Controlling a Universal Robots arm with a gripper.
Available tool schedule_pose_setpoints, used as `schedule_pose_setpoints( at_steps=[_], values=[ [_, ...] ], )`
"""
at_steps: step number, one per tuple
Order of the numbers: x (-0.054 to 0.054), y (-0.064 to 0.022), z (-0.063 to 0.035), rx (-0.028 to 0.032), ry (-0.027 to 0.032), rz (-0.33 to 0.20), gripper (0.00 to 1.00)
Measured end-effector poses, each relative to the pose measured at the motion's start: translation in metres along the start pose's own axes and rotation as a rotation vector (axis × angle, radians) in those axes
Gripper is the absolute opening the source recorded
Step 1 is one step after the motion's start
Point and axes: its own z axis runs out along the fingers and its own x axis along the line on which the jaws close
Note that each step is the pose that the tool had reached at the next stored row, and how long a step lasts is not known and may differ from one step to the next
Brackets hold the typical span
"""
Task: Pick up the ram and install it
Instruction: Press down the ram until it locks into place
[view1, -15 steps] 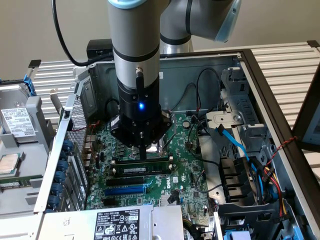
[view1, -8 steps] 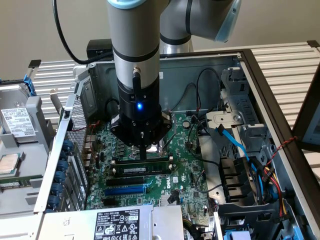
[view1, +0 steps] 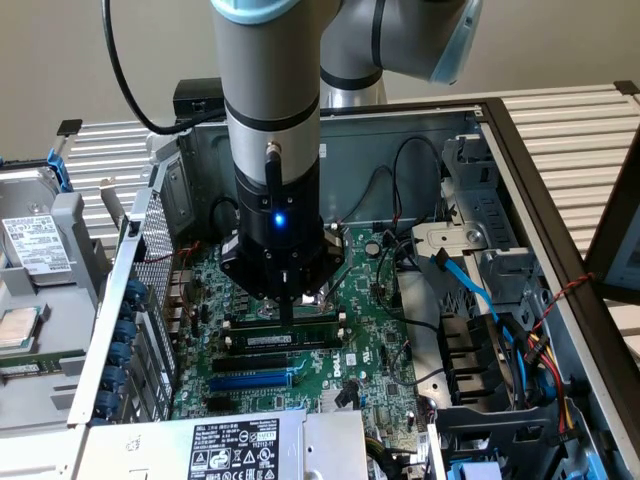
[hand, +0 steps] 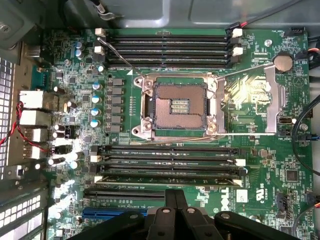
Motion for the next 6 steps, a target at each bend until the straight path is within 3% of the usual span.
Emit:
schedule_pose_setpoints(
  at_steps=[6],
  values=[
    [0.0000, 0.0000, 0.0000, 0.0000, 0.0000, 0.000, 0.11]
  ],
)
